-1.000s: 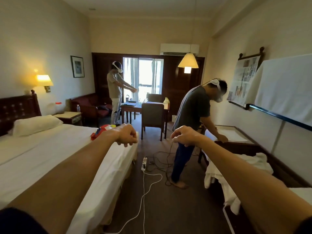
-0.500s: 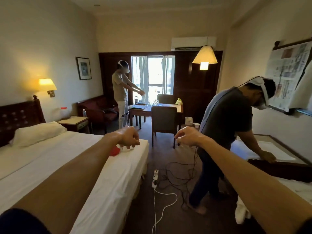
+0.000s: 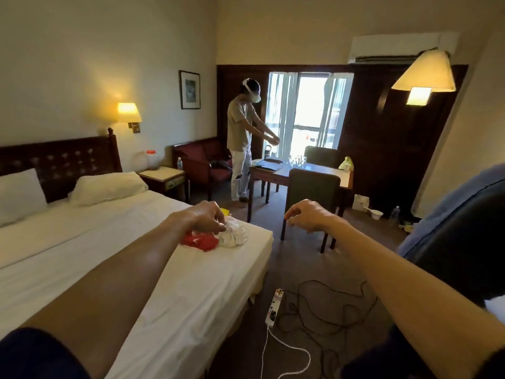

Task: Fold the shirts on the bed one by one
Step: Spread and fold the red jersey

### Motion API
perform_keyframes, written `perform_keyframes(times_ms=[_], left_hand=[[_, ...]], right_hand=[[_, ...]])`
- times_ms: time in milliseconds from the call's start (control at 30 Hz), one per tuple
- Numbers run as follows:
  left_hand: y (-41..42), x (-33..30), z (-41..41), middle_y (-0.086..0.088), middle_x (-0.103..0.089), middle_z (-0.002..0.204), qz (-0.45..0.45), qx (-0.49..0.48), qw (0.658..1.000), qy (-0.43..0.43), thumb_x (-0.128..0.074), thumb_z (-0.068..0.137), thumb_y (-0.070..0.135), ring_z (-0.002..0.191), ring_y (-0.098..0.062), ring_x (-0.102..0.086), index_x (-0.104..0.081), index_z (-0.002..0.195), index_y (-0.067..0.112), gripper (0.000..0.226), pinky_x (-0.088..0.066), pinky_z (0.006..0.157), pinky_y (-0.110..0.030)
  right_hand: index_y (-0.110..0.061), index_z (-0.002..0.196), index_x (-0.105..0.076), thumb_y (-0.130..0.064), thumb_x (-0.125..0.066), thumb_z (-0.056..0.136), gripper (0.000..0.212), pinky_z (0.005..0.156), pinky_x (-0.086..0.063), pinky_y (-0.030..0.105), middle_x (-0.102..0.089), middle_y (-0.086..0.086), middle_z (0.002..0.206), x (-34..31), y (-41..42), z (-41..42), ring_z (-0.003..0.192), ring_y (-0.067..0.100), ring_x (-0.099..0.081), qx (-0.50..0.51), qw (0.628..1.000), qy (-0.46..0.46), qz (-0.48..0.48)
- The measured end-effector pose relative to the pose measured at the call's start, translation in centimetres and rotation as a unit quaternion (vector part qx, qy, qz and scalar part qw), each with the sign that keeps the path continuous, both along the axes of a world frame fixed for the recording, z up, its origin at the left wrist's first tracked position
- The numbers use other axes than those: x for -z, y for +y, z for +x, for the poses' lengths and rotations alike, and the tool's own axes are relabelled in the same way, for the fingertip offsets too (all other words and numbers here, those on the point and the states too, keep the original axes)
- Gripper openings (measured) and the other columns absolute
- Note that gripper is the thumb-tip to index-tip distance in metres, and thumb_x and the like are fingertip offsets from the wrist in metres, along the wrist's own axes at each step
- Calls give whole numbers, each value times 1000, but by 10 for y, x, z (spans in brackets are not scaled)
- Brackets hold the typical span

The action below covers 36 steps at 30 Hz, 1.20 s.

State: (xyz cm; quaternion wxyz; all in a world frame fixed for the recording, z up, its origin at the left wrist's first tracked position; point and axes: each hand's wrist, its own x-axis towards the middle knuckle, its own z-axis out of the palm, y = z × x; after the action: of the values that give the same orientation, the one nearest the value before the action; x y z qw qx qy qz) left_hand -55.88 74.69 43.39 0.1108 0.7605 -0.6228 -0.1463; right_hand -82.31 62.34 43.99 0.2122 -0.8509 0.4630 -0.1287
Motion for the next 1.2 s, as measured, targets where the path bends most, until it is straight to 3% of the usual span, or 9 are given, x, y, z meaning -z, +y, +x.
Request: perform_keyframes(times_ms=[100,300,467,567,800,933,1000,1067,1200], left_hand=[[-39,18,30,2,-68,106,29,-46,998,16,-68,93,31,88,-12,-65,-73,110,21,21,-56,73,-26],[-132,64,119,3,-65,97,72,-86,993,31,-64,96,30,80,-10,-64,-69,113,19,21,-47,55,-18],[-235,108,216,-3,-72,99,82,-99,991,44,-64,96,27,86,-17,-71,-73,104,15,17,-56,64,-25],[-295,129,272,-5,-72,99,95,-84,991,40,-63,96,26,87,-19,-71,-74,100,13,17,-56,73,-28],[-417,173,357,3,-68,88,89,-84,992,25,-63,95,28,75,-9,-60,-71,86,17,16,-41,59,-22],[-477,227,390,9,-66,84,89,-117,989,31,-63,93,29,73,-6,-58,-71,84,21,15,-37,54,-22],[-506,262,405,8,-68,88,101,-141,984,44,-62,93,30,78,-8,-62,-73,86,21,15,-41,58,-25],[-536,300,422,9,-70,91,115,-164,978,62,-62,92,30,82,-9,-63,-73,86,23,14,-44,61,-27],[-594,382,457,10,-68,93,155,-224,958,89,-60,90,30,86,-13,-64,-69,86,26,11,-52,69,-32]], right_hand=[[-17,108,-73,-22,-68,92,18,67,-55,24,-67,4,106,19,-50,42,88,17,-63,-42,999,12,10],[-22,113,-73,-27,-68,92,22,70,-58,24,-67,-4,102,77,-160,146,90,15,-65,-89,994,32,45],[-22,111,-73,-26,-68,92,20,66,-61,27,-65,-3,99,112,-267,245,84,15,-64,-94,993,31,64],[-20,113,-72,-24,-66,93,21,62,-58,22,-67,0,104,131,-325,302,85,17,-65,-89,992,36,87],[-14,111,-73,-16,-65,93,20,51,-41,6,-64,0,100,187,-445,402,69,6,-53,-76,986,44,143],[-17,109,-73,-20,-67,92,18,60,-51,15,-66,2,105,242,-517,454,80,13,-60,-70,977,78,186],[-13,107,-73,-18,-67,91,17,74,-56,24,-67,4,106,275,-555,480,91,18,-63,-78,971,97,205],[-12,103,-74,-16,-66,90,16,90,-56,33,-68,6,108,309,-592,509,99,20,-63,-96,966,119,210],[-16,97,-72,-23,-60,91,15,94,-51,34,-67,3,106,382,-651,566,100,18,-59,-149,956,154,201]])
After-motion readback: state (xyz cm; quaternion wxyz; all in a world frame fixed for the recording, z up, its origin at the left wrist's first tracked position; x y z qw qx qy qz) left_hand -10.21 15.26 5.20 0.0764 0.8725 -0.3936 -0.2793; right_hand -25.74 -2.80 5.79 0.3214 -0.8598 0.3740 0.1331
